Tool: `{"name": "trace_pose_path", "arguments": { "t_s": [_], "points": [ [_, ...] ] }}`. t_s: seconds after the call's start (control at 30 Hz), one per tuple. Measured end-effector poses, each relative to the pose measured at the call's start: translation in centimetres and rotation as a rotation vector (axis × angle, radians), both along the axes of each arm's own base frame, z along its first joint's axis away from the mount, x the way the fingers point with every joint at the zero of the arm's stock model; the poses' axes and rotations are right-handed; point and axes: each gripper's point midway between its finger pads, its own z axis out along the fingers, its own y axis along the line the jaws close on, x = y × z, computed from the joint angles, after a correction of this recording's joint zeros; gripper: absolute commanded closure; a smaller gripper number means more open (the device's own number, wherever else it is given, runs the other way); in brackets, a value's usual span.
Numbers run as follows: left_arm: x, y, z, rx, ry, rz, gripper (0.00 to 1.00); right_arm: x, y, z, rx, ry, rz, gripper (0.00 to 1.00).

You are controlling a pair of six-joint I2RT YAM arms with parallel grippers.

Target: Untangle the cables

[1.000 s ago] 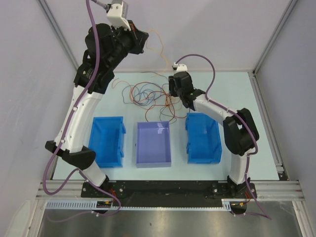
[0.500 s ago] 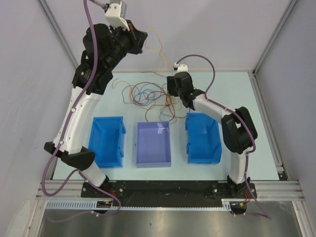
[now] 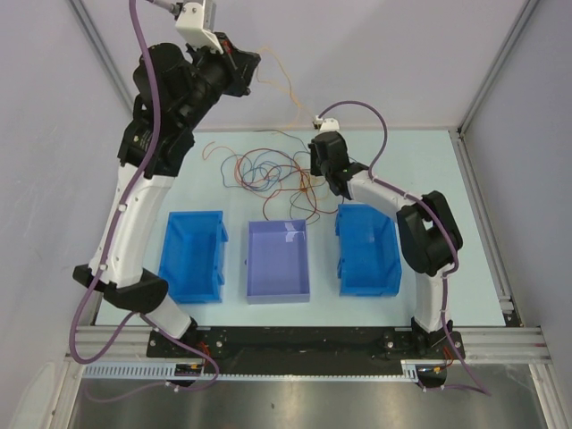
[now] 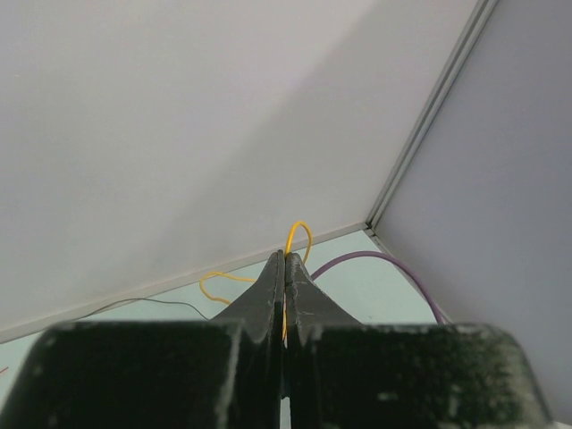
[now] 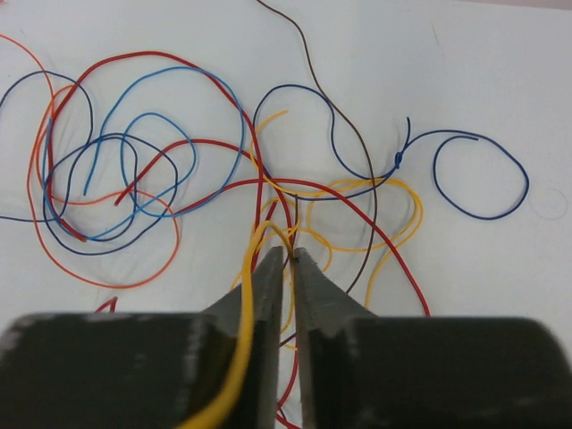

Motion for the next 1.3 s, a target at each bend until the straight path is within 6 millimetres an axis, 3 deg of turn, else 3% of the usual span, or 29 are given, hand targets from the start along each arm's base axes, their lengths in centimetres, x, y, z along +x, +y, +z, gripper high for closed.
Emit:
{"name": "trace_pose_path", "arguments": {
  "t_s": [0.3, 0.37, 0.5, 0.57, 0.63, 0.73, 0.9, 1.03, 1.1, 1.17, 1.3],
  "points": [
    [-0.1, 0.0, -0.1, 0.002, 0.004, 0.0, 1.0, 0.5, 0.3, 1.4, 0.017, -0.02, 0.004, 1.0],
    [-0.1, 0.0, -0.1, 0.002, 0.004, 0.0, 1.0, 0.9, 0.5, 2.7, 0.026, -0.033, 0.004, 1.0],
    [0.1, -0.1, -0.3, 0.002, 0.007, 0.0, 1.0, 0.9, 1.0, 7.6, 0.069, -0.089, 0.024, 1.0],
    [0.4, -0.2, -0.8, 0.001, 0.016, 0.0, 1.0, 0.3, 1.1, 11.5, 0.096, -0.143, 0.042, 1.0],
    [0.8, -0.3, -1.5, 0.005, 0.028, 0.007, 1.0, -0.9, 1.1, 16.9, 0.137, -0.231, 0.07, 1.0],
    [1.5, -0.6, -2.8, 0.016, 0.052, 0.011, 1.0, -4.8, 1.2, 26.0, 0.23, -0.39, 0.138, 1.0],
    [2.0, -0.9, -4.0, 0.017, 0.081, 0.011, 1.0, -11.3, -0.1, 39.1, 0.396, -0.657, 0.233, 1.0],
    [2.1, -1.0, -4.2, 0.008, 0.087, 0.01, 1.0, -14.2, -1.8, 44.7, 0.466, -0.796, 0.257, 1.0],
    [2.3, -1.1, -4.5, 0.009, 0.091, 0.01, 1.0, -14.4, -1.9, 45.4, 0.471, -0.814, 0.257, 1.0],
    [2.6, -1.3, -5.2, 0.016, 0.104, 0.01, 1.0, -14.0, -1.7, 44.6, 0.462, -0.796, 0.256, 1.0],
    [3.1, -1.6, -7.3, 0.038, 0.147, 0.011, 1.0, -12.2, -0.6, 40.2, 0.424, -0.689, 0.249, 1.0]
  ]
}}
